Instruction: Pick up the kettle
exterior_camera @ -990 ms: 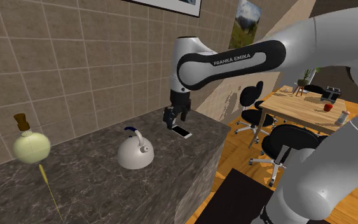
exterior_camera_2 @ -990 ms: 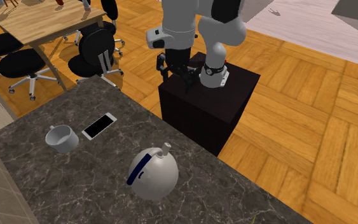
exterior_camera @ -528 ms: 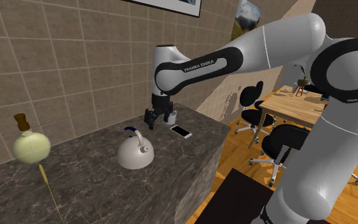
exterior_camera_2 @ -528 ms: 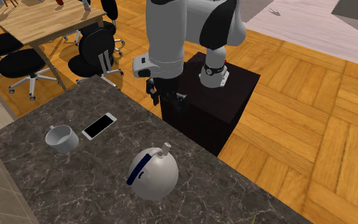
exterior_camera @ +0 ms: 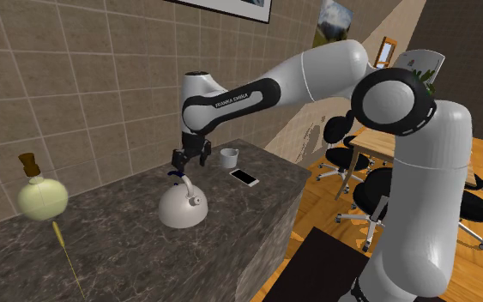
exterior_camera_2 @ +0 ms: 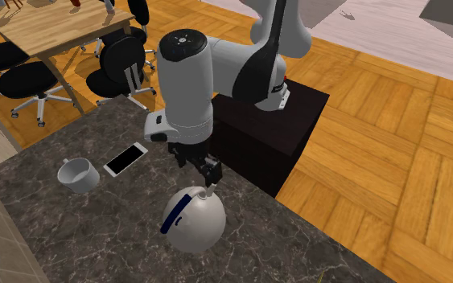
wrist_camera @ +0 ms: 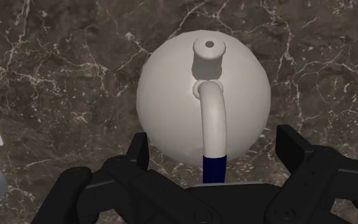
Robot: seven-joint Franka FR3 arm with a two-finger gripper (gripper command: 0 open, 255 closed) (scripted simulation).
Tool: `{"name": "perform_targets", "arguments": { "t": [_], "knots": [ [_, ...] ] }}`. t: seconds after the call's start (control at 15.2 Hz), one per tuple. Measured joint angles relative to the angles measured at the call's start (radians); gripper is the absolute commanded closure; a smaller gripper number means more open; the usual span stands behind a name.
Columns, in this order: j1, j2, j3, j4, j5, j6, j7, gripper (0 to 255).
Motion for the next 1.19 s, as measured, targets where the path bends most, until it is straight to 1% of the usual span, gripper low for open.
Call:
{"name": "perform_targets", "arguments": {
  "t": [0.07, 0.26, 0.66, 0.73, 1.19],
  "knots": [
    [0.008, 0.044, -0.001, 0.051, -0.008, -0.005, 0.012, 0],
    [0.017, 0.100, -0.004, 0.102, -0.019, 0.004, 0.025, 0],
    [0.018, 0.136, -0.009, 0.073, -0.029, 0.068, 0.031, 0],
    [0.018, 0.139, -0.009, 0.072, -0.029, 0.071, 0.031, 255],
    [0.019, 0.141, -0.010, 0.072, -0.030, 0.075, 0.031, 255]
  ]
}}
